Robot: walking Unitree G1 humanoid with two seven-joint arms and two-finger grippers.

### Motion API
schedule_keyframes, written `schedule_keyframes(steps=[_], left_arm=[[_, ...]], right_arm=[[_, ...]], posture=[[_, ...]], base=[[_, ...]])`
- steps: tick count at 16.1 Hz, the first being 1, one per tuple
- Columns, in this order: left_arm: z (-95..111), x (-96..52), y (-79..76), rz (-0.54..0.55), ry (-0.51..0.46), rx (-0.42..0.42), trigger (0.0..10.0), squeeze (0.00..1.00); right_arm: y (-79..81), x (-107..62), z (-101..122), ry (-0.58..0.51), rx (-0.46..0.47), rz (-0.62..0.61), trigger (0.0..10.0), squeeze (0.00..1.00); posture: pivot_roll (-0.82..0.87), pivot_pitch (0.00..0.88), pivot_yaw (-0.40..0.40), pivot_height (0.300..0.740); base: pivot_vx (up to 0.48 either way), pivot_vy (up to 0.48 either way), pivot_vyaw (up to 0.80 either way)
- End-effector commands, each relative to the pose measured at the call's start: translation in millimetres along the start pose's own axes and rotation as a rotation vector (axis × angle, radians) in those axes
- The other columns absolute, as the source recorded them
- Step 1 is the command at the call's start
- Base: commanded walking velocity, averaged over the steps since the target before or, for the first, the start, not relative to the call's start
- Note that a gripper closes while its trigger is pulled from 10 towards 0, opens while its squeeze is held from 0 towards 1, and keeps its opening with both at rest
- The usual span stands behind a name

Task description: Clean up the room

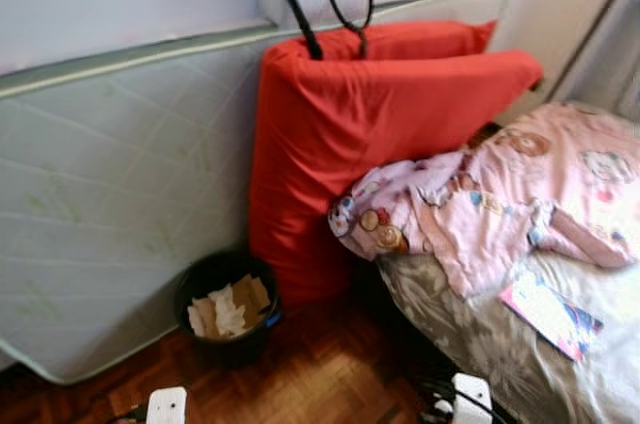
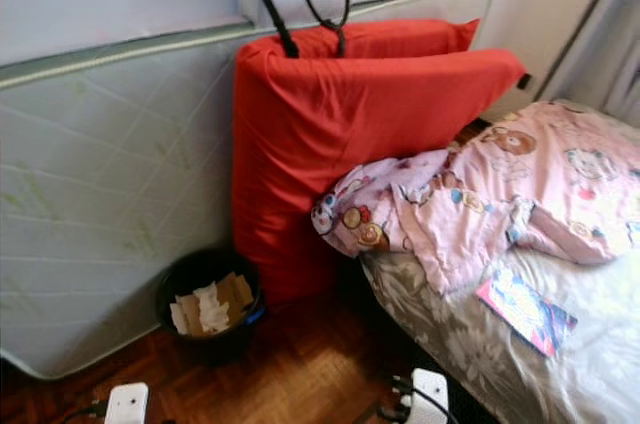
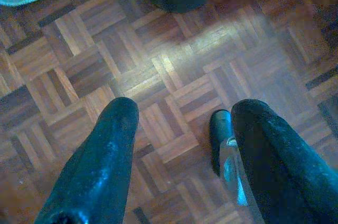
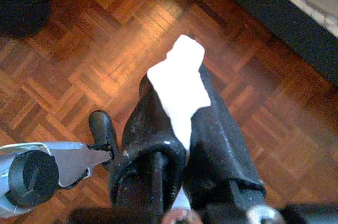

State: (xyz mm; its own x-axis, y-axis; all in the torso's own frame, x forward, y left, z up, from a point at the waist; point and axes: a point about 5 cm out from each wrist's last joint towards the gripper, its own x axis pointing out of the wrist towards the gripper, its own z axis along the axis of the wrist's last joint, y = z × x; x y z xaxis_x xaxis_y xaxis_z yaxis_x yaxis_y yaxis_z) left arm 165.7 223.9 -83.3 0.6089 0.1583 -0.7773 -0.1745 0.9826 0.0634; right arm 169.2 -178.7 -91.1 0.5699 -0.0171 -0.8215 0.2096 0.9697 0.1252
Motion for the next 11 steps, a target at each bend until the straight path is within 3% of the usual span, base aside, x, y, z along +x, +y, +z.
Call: schedule_keyframes(steps=[1,3,11], left_arm=[[-3,-0.4,-1.2,-0.003,0.019,0.007,10.0,0.0],[-3,-0.3,-1.6,-0.003,0.017,0.006,10.0,0.0],[-1,0.3,-2.0,0.0,0.009,0.001,10.0,0.0]], right_arm=[[-1.4,-0.9,-4,0.009,-0.007,-0.01,10.0,0.0],[-2.0,-1.5,-7,0.012,-0.006,-0.011,10.0,0.0],[-37.3,-8.9,-10,0.012,0.002,-0.047,10.0,0.0]], posture=[[0.08,0.0,-0.046,0.734],[0.08,0.0,-0.047,0.734],[0.09,0.0,-0.05,0.734]], base=[[0.0,0.349,0.0],[0.0,0.351,0.0],[0.0,0.348,0.0]])
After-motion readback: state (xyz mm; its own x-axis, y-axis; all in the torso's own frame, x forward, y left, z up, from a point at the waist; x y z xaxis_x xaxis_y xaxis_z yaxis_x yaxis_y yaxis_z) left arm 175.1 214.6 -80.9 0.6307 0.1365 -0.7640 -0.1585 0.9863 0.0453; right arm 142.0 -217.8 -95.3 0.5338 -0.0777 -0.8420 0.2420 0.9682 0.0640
